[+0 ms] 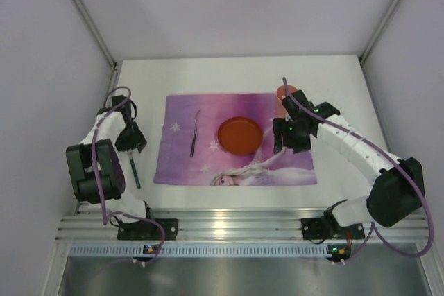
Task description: Set the dinner table for one person
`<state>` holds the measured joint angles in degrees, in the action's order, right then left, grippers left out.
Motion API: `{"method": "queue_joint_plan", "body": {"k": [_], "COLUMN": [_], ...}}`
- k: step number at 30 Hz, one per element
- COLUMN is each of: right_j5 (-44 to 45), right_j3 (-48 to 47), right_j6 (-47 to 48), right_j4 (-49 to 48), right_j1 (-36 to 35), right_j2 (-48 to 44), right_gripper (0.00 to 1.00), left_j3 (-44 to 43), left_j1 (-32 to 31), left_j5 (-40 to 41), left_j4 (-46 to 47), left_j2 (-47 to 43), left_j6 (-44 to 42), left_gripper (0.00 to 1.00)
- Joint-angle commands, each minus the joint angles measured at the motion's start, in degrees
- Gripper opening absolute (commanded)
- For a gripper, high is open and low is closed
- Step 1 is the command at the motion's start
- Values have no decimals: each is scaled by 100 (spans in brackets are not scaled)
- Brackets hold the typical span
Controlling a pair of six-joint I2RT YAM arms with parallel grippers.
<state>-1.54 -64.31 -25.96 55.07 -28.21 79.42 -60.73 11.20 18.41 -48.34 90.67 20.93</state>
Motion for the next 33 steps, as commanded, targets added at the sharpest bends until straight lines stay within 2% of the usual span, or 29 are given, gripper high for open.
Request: {"method": "queue_joint_plan", "body": {"k": [1, 3, 6, 7, 8, 10, 11, 14, 18, 19, 22, 27, 33], "right_j5": [84, 75, 84, 84, 75, 66, 66, 75, 49, 40, 5, 13, 13], "right_j3": [-275, -152, 76, 199, 252, 357, 376, 402, 350, 323, 200, -150, -643], "right_j6": [73, 21, -32, -59, -59, -50, -33, 29, 108, 117, 143, 187, 214], "right_j4": [127, 118, 66, 39, -4, -31, -40, -110, -181, -198, -233, -207, 47], "right_j1": [78, 96, 105, 122, 140, 166, 175, 263, 491, 518, 597, 641, 685], "right_j2": [-93, -146, -234, -260, -277, -251, -234, -137, 47, 126, 267, 311, 31], "right_gripper": [67, 67, 67, 68, 68, 68, 68, 68, 68, 68, 67, 66, 66], "left_j3": [52, 166, 281, 290, 316, 273, 229, 105, -290, -369, -878, -2152, -3602], "left_j1": [163, 259, 391, 418, 488, 523, 532, 532, 532, 532, 541, 488, 76], "left_j5": [286, 251, -248, -346, -469, -751, -813, -866, -866, -857, -918, -1147, -1419], "left_j4": [-167, -150, 78, 105, 114, 158, 167, 254, 228, 228, 80, -377, -1168], "left_j2": [108, 117, 231, 327, 607, 950, 1274, 1751, 2182, 2331, 2507, 2324, 1928], "left_j6": [-36, -36, -124, -133, -133, -142, -159, -194, -221, -212, -159, 16, 324], "left_gripper": [87, 87, 79, 75, 66, 58, 50, 41, 13, 2, 0, 0, 0]}}
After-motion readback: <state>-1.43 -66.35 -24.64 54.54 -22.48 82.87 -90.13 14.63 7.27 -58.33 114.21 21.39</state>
